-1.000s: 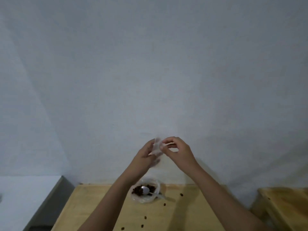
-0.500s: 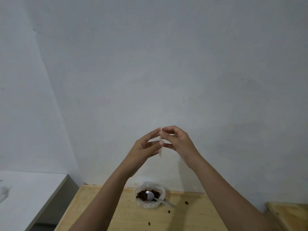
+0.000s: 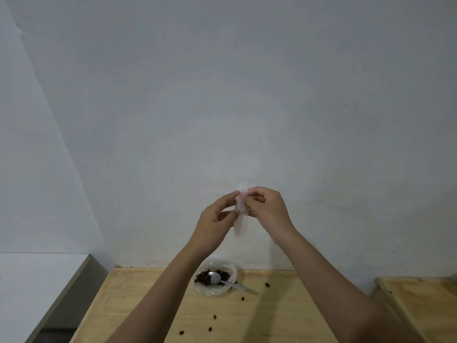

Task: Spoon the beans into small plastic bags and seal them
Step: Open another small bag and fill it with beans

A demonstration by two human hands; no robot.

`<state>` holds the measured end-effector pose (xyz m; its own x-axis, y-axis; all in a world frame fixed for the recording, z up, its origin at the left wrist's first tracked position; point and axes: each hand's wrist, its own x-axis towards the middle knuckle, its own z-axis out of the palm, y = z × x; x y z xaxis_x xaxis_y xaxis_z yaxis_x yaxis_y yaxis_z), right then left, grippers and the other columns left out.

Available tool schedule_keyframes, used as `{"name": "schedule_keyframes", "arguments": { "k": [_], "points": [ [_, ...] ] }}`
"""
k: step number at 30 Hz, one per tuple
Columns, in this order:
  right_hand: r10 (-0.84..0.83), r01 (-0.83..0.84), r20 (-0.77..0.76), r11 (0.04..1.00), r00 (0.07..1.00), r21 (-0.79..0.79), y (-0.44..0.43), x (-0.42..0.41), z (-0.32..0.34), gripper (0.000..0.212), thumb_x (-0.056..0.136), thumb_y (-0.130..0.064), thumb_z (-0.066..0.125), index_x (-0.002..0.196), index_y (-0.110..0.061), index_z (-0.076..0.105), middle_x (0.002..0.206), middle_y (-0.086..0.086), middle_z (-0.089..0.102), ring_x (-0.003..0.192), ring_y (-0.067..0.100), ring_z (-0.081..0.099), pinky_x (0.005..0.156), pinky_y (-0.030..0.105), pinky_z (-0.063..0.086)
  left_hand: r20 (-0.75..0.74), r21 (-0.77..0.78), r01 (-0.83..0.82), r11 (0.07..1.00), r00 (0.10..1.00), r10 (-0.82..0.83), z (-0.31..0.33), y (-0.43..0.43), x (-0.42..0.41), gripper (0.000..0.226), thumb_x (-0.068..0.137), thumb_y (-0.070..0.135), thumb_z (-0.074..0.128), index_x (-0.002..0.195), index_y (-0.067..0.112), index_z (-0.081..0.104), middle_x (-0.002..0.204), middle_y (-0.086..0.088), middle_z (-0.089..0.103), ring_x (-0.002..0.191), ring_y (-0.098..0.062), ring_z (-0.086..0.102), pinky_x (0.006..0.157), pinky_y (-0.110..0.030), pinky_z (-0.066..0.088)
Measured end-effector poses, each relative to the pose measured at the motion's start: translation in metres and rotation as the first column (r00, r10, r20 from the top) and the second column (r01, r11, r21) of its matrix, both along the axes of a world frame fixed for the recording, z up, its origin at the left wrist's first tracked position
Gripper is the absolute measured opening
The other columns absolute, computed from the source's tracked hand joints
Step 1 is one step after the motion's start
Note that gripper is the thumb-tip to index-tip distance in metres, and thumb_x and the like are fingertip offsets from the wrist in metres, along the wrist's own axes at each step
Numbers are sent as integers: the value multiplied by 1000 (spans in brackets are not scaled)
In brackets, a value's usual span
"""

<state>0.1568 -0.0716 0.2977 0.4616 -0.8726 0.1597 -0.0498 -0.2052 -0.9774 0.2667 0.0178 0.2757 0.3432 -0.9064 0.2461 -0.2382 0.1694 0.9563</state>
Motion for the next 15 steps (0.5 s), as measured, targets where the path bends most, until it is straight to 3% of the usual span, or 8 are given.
{"name": "schedule_keyframes", "arguments": {
  "k": [3, 6, 8, 10, 12, 15],
  "points": [
    [2, -2, 14, 1000, 1000, -5, 4, -4, 1, 6, 80, -1, 66, 79, -6, 69, 68, 8, 67, 66, 16, 66, 68, 29, 59, 38, 0, -12, 1000, 999, 12, -5, 2, -10, 43, 95, 19, 54, 138, 21, 47, 122, 7, 64, 103, -3, 64, 92, -29, 50],
    [78, -79, 29, 996, 997, 49, 5, -9, 2, 7, 79, 2, 69, 79, -5, 71, 74, 13, 69, 67, 18, 68, 64, 25, 57, 27, -14, 1, 1000, 1000, -1, -8, 4, -10, 38, 93, 23, 58, 131, 23, 54, 114, 3, 69, 99, -4, 66, 92, -29, 49],
    [121, -121, 7, 991, 993, 60, 5, -12, 1, 9, 78, 3, 70, 77, -6, 71, 77, 16, 69, 69, 21, 69, 69, 28, 59, 79, -19, -11, 1000, 997, 13, -11, 5, -7, 31, 94, 25, 56, 123, 36, 59, 98, -6, 72, 84, -6, 65, 79, -31, 51],
    [141, -140, -22, 988, 990, 59, 4, -14, 0, 11, 78, 5, 70, 77, -5, 70, 77, 17, 69, 71, 24, 69, 70, 29, 60, 153, 9, -40, 999, 987, 38, -16, 4, -4, 31, 91, 29, 52, 114, 48, 60, 88, -20, 68, 73, -15, 56, 66, -41, 48],
    [139, -136, -62, 990, 988, 47, 4, -13, -3, 7, 78, 7, 69, 83, 1, 69, 76, 19, 67, 68, 27, 66, 68, 28, 60, 217, 28, -80, 996, 973, 72, -20, 4, -6, 30, 92, 20, 52, 109, 42, 63, 78, -18, 67, 63, -16, 49, 59, -36, 42],
    [113, -111, -131, 994, 985, 18, 7, -12, -10, 10, 78, 7, 69, 88, 7, 69, 81, 25, 67, 65, 27, 63, 70, 32, 60, 341, 27, -178, 984, 927, 158, -23, 3, -11, 27, 92, 8, 52, 114, 16, 65, 56, -3, 59, 46, -4, 41, 50, -18, 35]
  ]
}}
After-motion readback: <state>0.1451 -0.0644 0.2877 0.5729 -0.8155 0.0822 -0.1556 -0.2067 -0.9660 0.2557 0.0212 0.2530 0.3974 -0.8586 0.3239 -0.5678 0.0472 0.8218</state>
